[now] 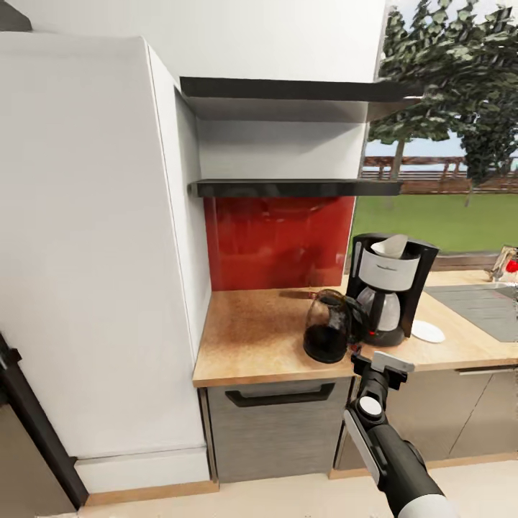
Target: Set up a coffee station on the kitchen countertop: keep the coffee maker on the countertop, move the bottle of coffee from the kitchen shelf to the counter next to the coffee maker, place a paper coffee filter on top of the coffee maker, put the saucer next to the coffee maker with the coffee cup on the saucer, and place the electric kettle next to the coffee maker.
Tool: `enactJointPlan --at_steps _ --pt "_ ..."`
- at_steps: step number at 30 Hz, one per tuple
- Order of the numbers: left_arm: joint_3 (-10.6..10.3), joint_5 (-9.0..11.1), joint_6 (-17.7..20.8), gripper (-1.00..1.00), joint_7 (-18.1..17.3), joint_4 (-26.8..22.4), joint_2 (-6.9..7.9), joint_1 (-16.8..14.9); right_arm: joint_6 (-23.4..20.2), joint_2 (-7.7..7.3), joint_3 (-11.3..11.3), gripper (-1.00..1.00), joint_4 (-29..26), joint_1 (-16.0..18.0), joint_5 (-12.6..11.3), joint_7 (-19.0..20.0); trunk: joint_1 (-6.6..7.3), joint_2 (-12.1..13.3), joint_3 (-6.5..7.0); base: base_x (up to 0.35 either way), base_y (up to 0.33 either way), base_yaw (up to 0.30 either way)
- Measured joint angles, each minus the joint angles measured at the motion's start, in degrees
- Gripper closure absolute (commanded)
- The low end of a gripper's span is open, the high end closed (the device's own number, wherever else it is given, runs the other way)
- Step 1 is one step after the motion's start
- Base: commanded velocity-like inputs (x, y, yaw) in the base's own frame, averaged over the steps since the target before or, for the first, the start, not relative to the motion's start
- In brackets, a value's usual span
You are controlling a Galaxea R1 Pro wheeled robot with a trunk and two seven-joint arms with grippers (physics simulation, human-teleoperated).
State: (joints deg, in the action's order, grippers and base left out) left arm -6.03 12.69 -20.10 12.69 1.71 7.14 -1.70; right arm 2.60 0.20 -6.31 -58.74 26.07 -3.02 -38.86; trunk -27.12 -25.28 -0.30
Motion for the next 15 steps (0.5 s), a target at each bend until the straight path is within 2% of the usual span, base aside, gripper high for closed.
enactJointPlan --at_steps 10,12,15 --pt "-0.3 -0.6 -0.2 -1.0 0.0 -0.3 0.23 -0.6 0.1 0.1 -0.1 -1.0 0.0 0.0 -0.3 0.1 0.0 0.0 0.0 -0.324 -0.129 0.0" --pt "-0.3 -0.7 -0.4 -1.0 0.0 -0.3 0.56 -0.8 1.7 0.54 -0.3 -1.0 0.3 0.0 -0.4 0.1 0.0 0.0 0.0 -0.315 -0.145 0.0" --pt "-0.3 -0.7 -0.6 -1.0 0.0 -0.7 0.55 -1.6 2.6 1.0 -0.4 -1.0 6.6 0.0 -0.5 0.4 0.0 0.0 0.0 -0.314 -0.145 0.0"
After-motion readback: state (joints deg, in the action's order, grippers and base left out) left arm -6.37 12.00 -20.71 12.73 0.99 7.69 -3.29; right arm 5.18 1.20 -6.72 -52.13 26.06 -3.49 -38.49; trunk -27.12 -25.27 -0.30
